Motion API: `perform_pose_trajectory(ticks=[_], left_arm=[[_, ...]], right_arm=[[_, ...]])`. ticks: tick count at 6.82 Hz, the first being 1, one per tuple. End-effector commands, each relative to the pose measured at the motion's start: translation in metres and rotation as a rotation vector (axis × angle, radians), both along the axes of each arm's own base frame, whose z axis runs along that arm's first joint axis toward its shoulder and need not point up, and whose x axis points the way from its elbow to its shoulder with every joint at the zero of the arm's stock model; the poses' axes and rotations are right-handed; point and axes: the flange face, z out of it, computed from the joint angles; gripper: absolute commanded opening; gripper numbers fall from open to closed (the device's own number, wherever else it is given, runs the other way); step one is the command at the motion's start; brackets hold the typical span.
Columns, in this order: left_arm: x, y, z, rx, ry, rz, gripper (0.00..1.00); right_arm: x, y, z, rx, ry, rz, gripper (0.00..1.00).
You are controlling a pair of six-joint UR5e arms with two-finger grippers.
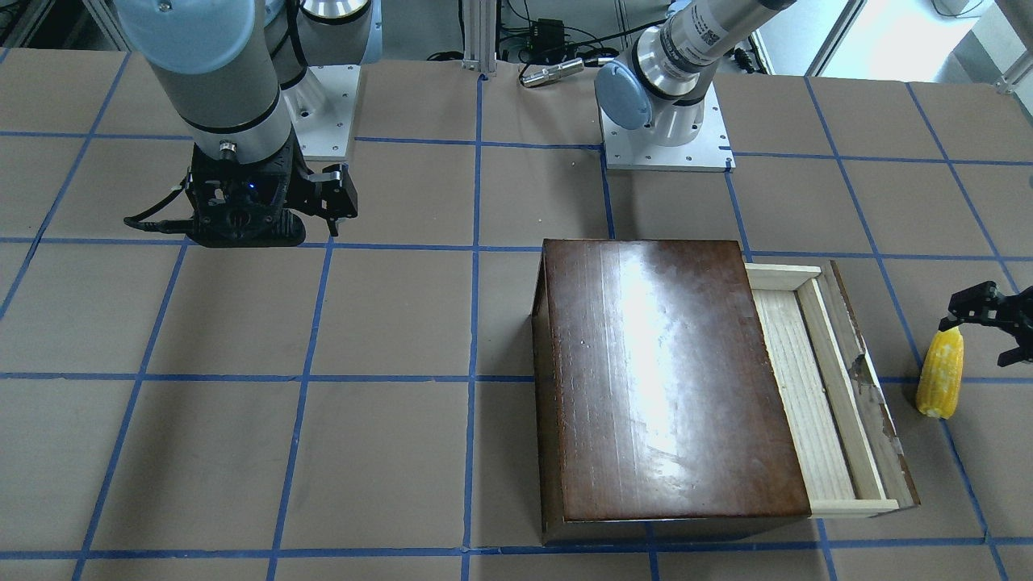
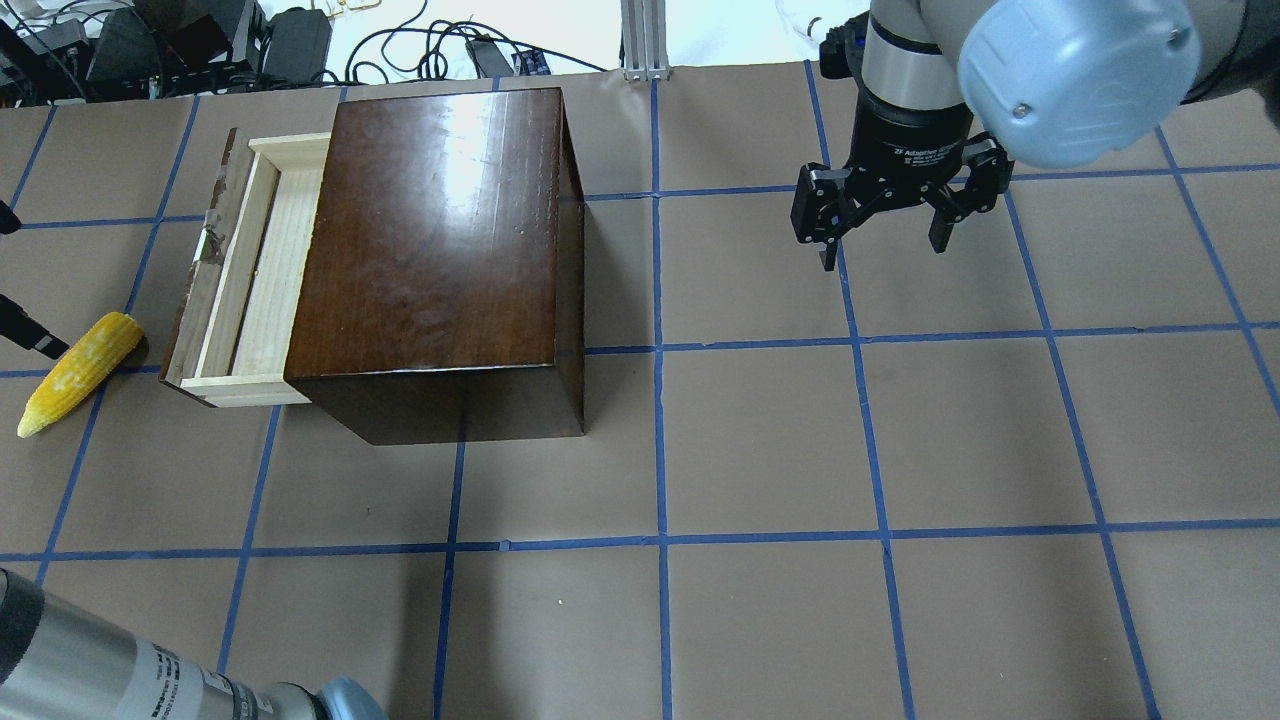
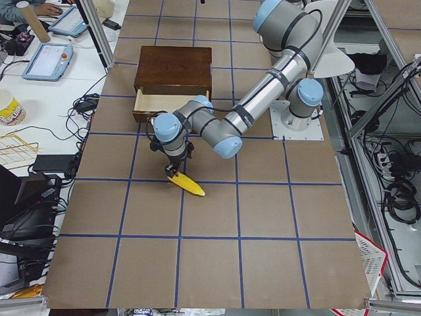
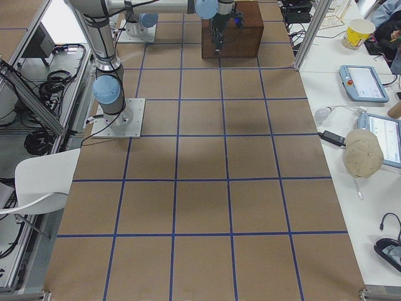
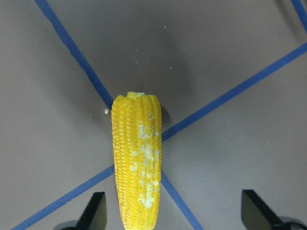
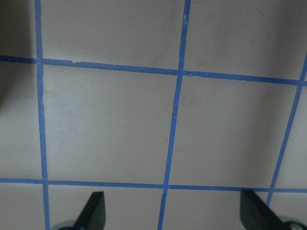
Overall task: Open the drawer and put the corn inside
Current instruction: 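Release the handle and move the left gripper over the yellow corn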
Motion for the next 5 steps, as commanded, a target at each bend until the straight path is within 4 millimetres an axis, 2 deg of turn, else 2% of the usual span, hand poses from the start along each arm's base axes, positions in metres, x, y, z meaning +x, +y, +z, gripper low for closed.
perform_pose_trajectory(ticks=[1,3,5], left_arm=[[0.01,0.002,-0.033,0.016,0.02,-0.018,1.0],[0.02,-0.002,-0.057,0.034,-0.018,-0.023,1.0],[0.022,-0.005,-0.075,0.045,-0.006,-0.023,1.0]], right_arm=[[0.0,0.0,0.0,0.0,0.001,0.001,1.0],[0.0,0.0,0.0,0.0,0.0,-0.001,1.0],[0.0,0.0,0.0,0.0,0.0,-0.001,1.0]])
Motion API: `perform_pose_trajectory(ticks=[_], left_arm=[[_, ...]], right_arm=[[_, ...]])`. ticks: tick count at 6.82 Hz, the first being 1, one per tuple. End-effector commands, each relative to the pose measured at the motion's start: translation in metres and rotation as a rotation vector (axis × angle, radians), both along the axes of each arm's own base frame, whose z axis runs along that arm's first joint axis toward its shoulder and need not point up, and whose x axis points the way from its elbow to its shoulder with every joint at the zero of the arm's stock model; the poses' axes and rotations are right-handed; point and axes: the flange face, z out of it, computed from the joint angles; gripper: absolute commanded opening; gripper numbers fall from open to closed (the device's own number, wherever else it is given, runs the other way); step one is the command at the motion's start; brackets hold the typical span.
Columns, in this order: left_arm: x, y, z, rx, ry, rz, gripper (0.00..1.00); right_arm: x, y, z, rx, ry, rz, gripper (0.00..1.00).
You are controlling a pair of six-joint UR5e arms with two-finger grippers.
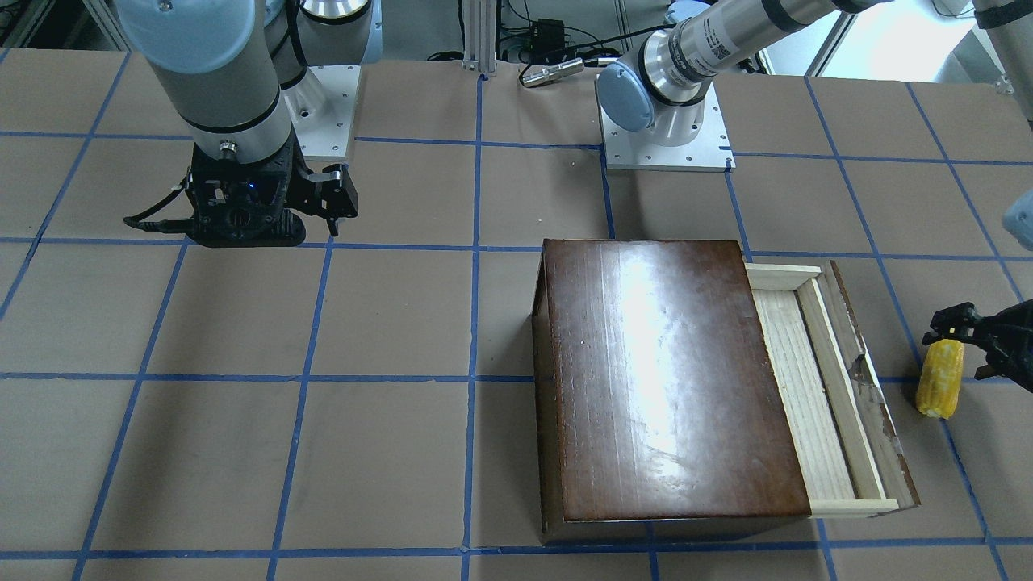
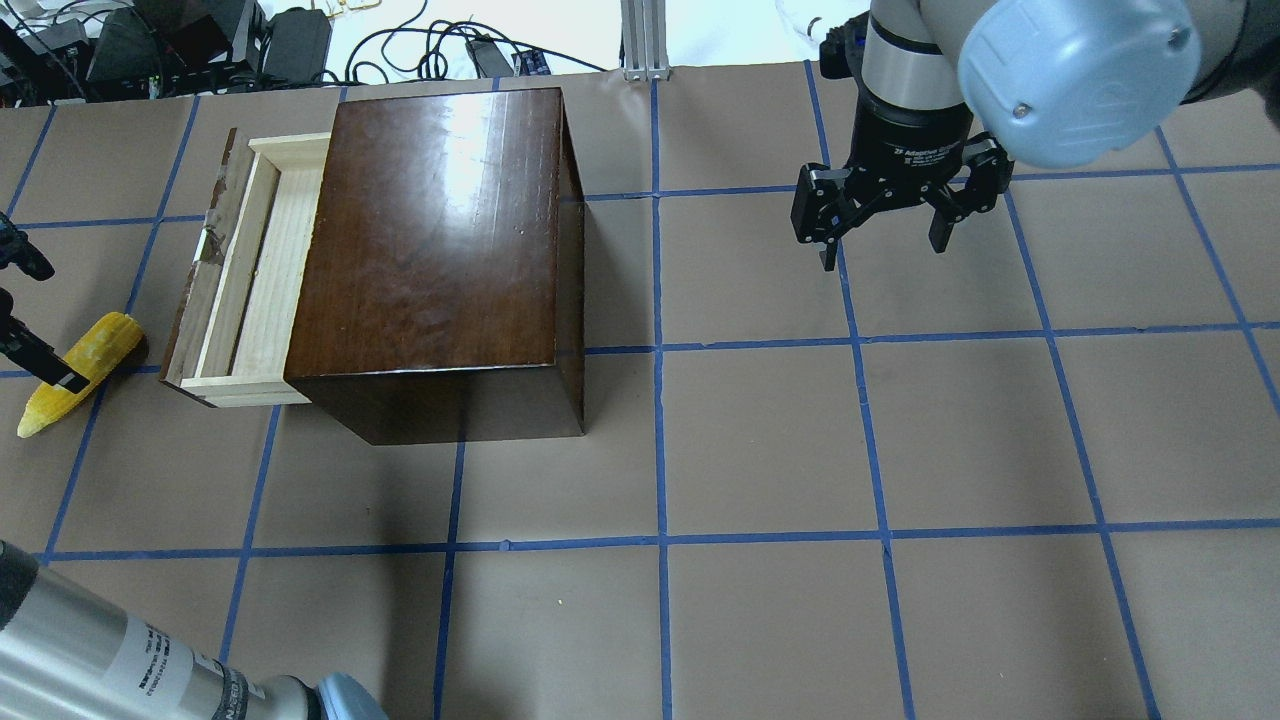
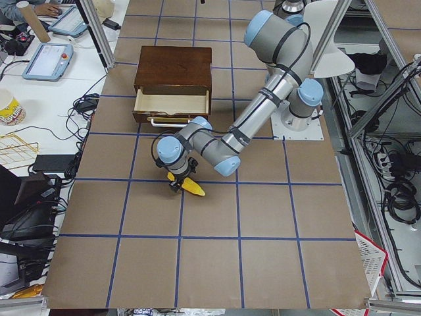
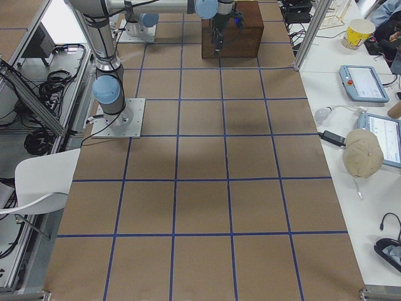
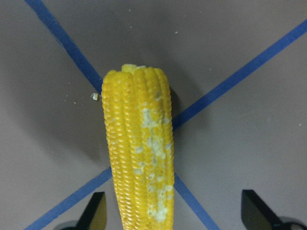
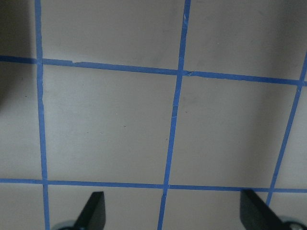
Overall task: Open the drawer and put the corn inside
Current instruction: 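Grasp the yellow corn cob with the left gripper and lift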
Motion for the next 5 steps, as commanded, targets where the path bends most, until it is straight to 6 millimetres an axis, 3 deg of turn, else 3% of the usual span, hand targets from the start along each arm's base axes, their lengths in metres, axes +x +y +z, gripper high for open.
perform_pose_trajectory(ticks=[1,3,4,5], left_arm=[[0.0015,-0.0019,-0.0116,0.011,0.002,0.005,0.9],[0.0022,-0.0026,-0.0098,0.013,0.003,0.011,0.13],[0.0027,-0.0034,-0.0085,0.01,0.002,0.015,0.0],[0.0027,-0.0037,-0.006,0.006,0.002,0.017,0.0]], right_arm=[[-0.0001,0.0,0.0,0.0,0.001,-0.001,1.0],[0.0001,0.0,0.0,0.0,-0.001,-0.001,1.0],[0.0001,0.0,0.0,0.0,-0.001,-0.001,1.0],[0.0001,0.0,0.0,0.0,-0.001,-0.001,1.0]])
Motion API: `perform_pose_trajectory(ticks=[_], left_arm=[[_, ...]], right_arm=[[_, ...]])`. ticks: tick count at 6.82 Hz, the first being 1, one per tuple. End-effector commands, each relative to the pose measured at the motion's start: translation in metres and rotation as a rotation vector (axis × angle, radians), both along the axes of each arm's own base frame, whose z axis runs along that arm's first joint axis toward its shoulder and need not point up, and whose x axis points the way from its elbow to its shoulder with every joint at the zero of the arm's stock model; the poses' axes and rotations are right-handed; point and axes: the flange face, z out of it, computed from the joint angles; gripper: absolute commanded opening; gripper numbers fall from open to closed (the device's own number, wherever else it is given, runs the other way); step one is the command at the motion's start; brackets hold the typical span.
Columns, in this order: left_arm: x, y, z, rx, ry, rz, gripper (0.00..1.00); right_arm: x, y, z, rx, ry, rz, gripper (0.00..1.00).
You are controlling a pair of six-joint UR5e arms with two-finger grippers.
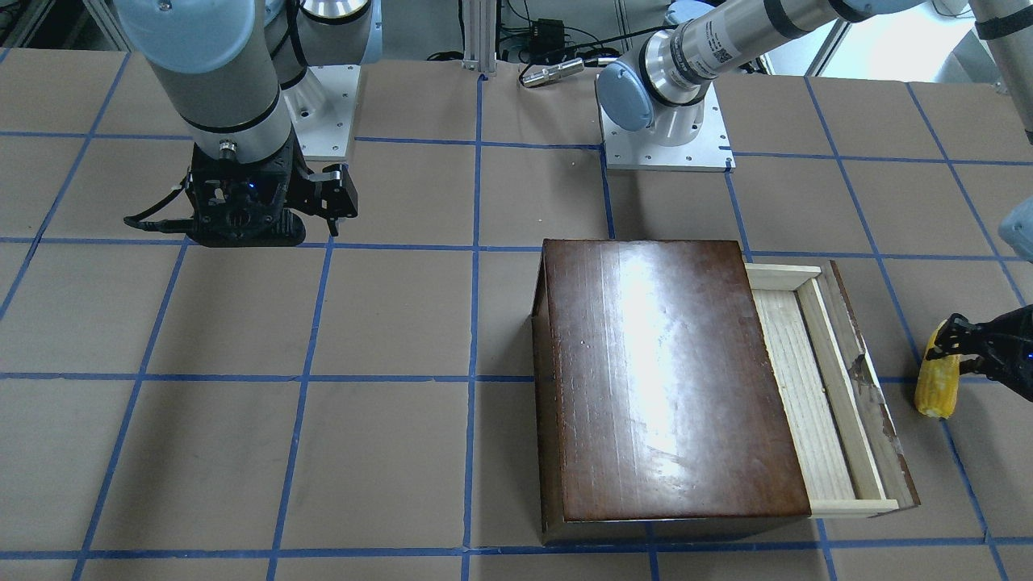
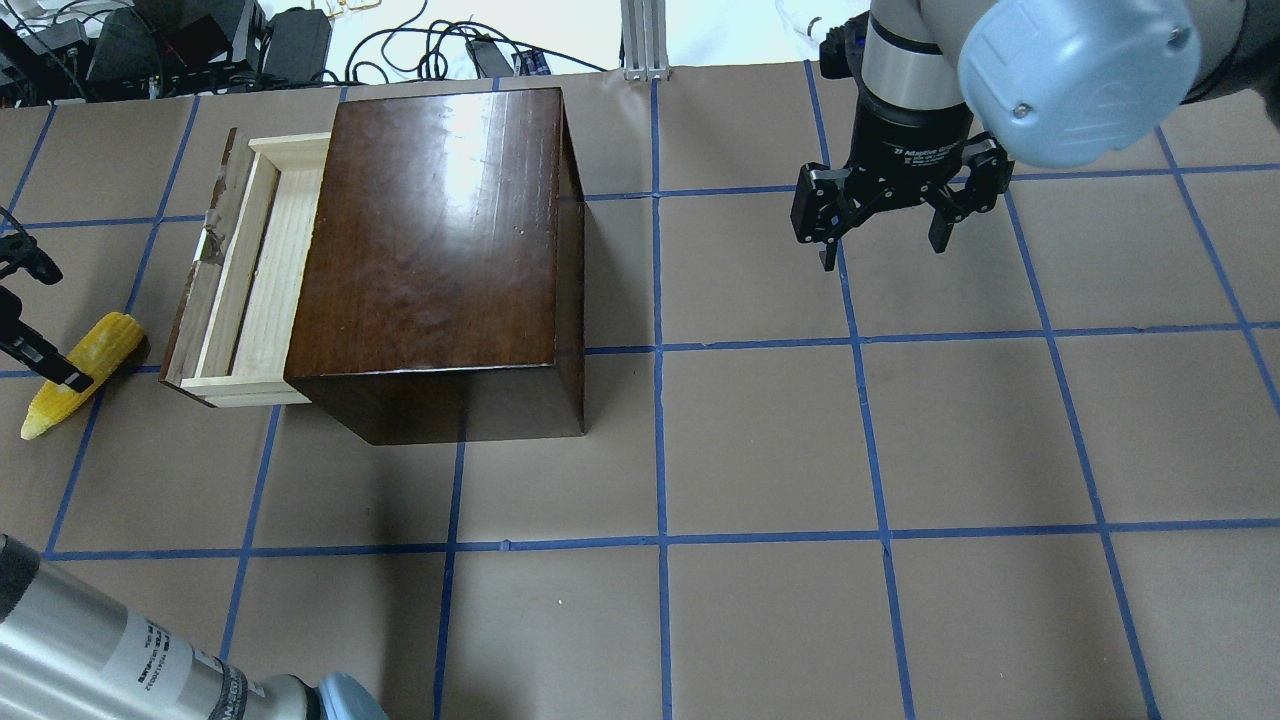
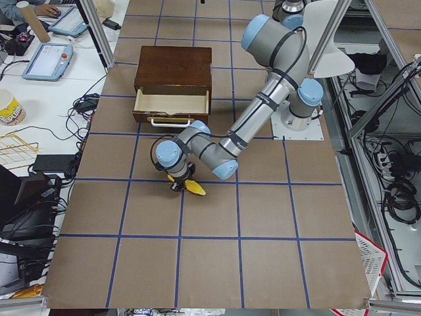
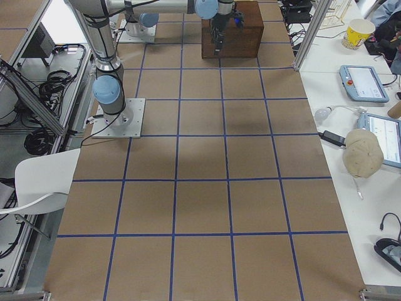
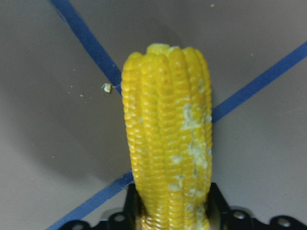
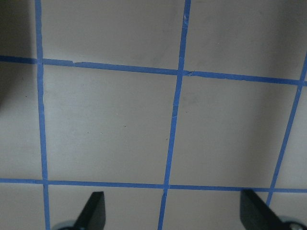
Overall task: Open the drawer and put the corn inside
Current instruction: 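Grasp the yellow corn cob with the left gripper and lift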
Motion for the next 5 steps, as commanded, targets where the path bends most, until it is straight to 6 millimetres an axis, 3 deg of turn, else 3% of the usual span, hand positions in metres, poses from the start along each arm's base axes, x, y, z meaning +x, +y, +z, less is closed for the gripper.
perform_pose_trajectory(ticks=[1,3,5], left_arm=[[-0.003,-0.003,0.013,-0.02,-0.008,0.021,0.0],[-0.01,-0.01,0.042,-0.052,-0.051,0.083,0.0],[-0.035,-0.032,0.089,-0.095,-0.095,0.151,0.0]], right_arm=[[0.0,0.0,0.0,0.0,0.001,0.002,1.0],[0.0,0.0,0.0,0.0,0.0,0.0,1.0],[0.0,0.0,0.0,0.0,0.0,0.0,1.0]])
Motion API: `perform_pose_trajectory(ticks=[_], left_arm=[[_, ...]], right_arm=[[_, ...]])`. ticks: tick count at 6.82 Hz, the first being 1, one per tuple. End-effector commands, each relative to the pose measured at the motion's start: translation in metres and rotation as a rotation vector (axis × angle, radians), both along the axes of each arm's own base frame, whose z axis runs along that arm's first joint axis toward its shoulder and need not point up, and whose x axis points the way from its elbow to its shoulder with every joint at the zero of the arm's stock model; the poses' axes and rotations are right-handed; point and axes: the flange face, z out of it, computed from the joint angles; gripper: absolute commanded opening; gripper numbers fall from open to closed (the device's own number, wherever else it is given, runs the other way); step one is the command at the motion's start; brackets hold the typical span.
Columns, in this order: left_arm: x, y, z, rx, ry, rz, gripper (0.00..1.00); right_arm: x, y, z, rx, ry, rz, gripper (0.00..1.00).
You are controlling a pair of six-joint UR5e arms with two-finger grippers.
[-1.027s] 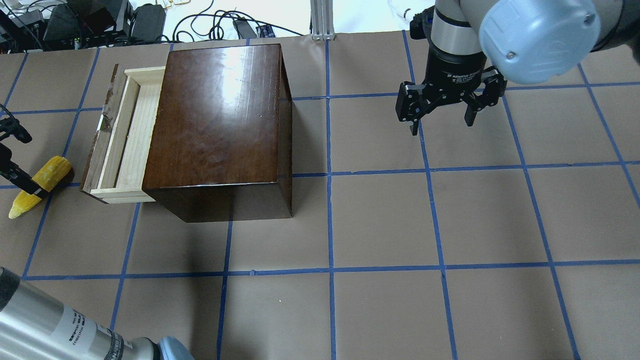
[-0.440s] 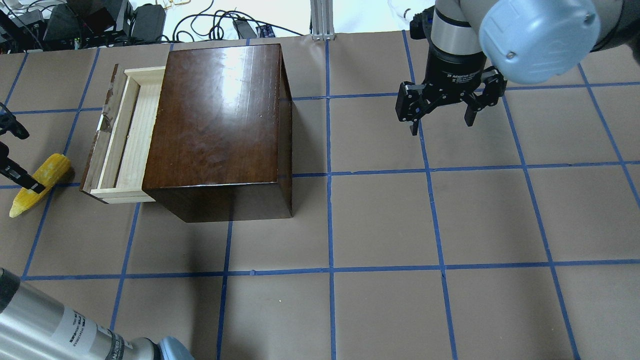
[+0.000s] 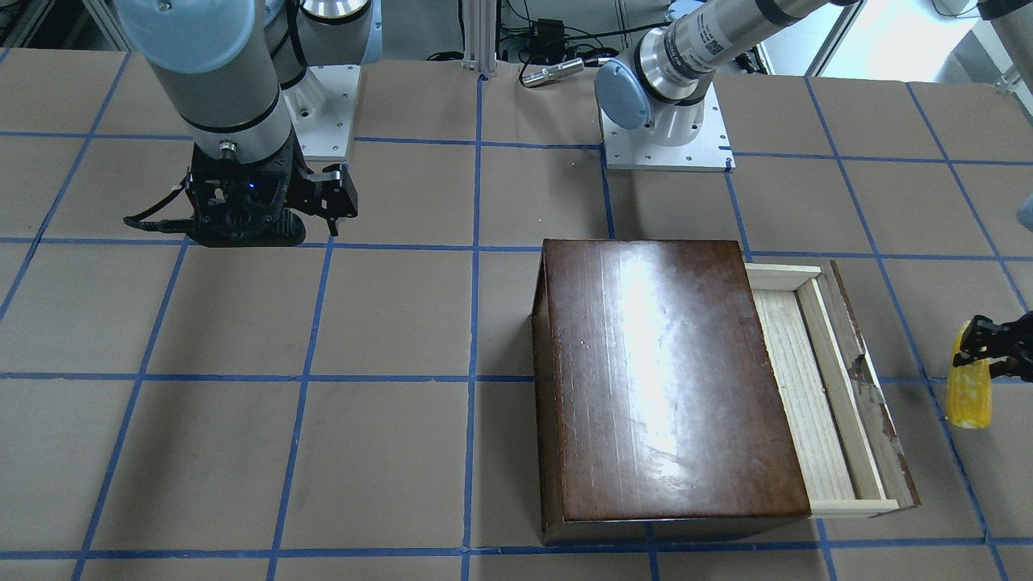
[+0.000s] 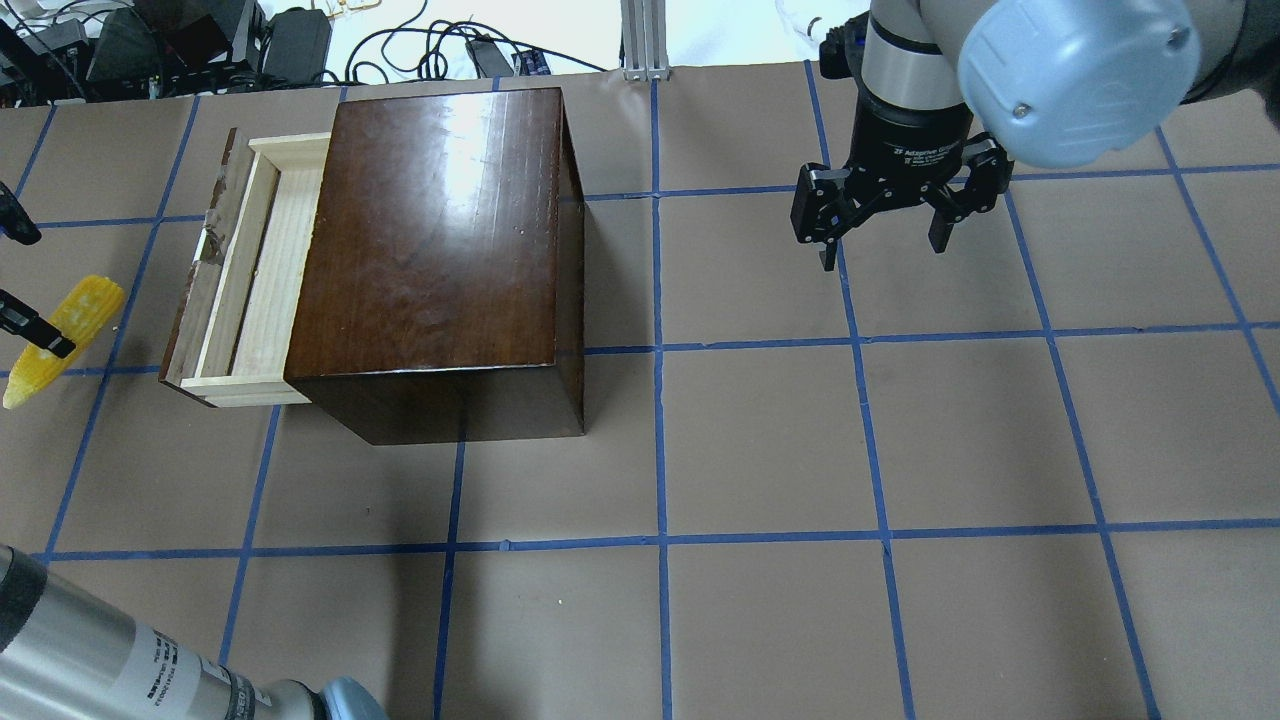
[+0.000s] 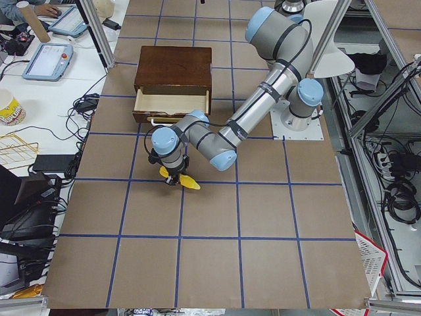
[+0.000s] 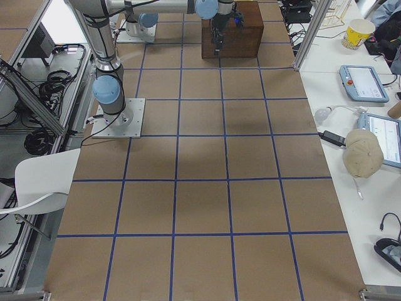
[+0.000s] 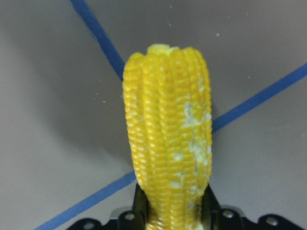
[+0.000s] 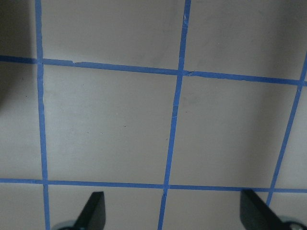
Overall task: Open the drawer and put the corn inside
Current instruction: 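Grasp the yellow corn cob with the left gripper and lift, then carry the corn with the left gripper over the open drawer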
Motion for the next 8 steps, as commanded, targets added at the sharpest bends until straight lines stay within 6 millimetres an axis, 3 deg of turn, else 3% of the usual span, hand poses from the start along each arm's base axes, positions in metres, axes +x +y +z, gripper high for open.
perform_pose_trajectory(ticks=[1,5,6,8], left_arm=[[-0.029,-0.015,0.053,-0.033,-0.028,0.089,0.0],[-0.133,-0.032,0.169,-0.039,-0.038,0.23,0.0],[-0.166,-0.034,0.184,-0.053,-0.016,0.283,0.0],[-0.228,-0.046,0.187,-0.06,-0.012,0.372,0.0]], right_arm=[[0.0,0.0,0.0,0.0,0.0,0.001,1.0],[0.0,0.0,0.0,0.0,0.0,-0.001,1.0],[0.0,0.0,0.0,0.0,0.002,-0.001,1.0],[0.0,0.0,0.0,0.0,0.002,-0.001,1.0]])
